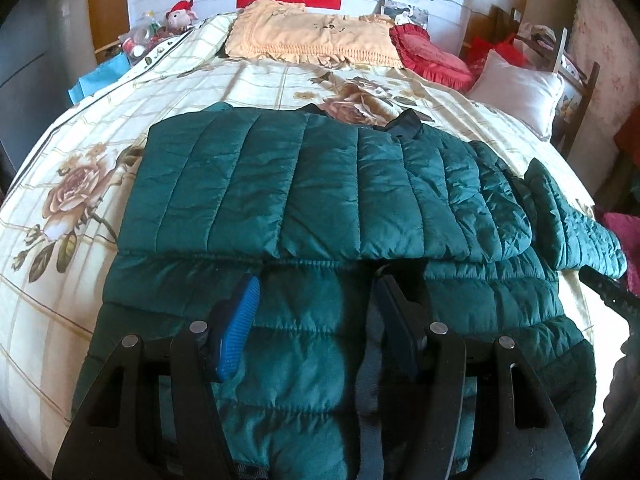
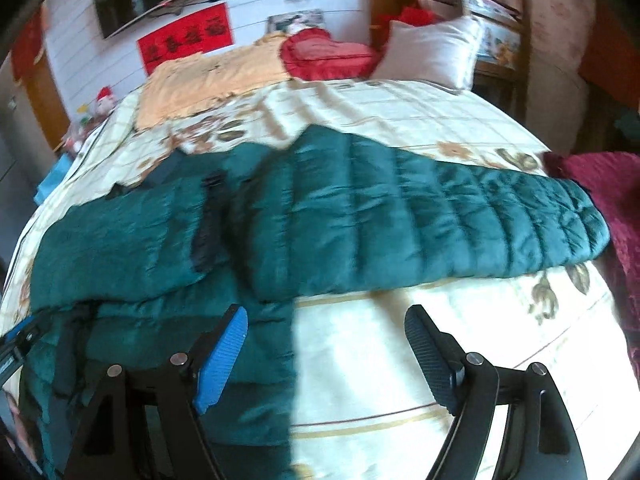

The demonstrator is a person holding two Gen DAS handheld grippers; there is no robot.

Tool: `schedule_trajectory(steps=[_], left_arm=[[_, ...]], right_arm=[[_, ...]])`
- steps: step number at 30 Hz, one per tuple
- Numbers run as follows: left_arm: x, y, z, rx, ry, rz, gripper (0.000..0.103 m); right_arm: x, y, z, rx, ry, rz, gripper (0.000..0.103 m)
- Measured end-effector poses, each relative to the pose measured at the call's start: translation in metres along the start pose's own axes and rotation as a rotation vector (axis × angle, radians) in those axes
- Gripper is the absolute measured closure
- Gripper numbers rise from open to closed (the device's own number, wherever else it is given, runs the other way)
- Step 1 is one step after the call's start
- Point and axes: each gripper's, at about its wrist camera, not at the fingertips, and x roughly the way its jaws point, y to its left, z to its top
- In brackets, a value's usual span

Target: Fold large clothes

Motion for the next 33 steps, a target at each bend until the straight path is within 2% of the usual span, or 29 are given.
schedule_trajectory(steps=[3,13,20,27,33], left_arm=[[0.000,0.004,0.000,-0.017,0.005,-0.007,0.042],[-0.001,0.006,-0.002,-0.017,0.007,-0.011,0.042],[-0.007,0.012,-0.002,-0.045,-0.009,-0.028,0.042],[-0.012,0.018,-0.003,-0.078,-0.009,-0.048,0.042],[-0.009,0.018,-0.007,-0.074,0.006,-0.049,0.042]], right_arm=[[0.006,-0.026,0.006,0.045,0.005,-0.034,0.020],[0.020,-0.098,0.020,0.194,0.026,-0.125,0.020],[0.024,-0.130,0.025,0.250,0.014,-0.171,0.020],[0.028,-0.171,0.033,0.342,-0.008,-0.218,0.014],[0.031,-0.216,0.037,0.476,-0.049,-0.251,0.009]])
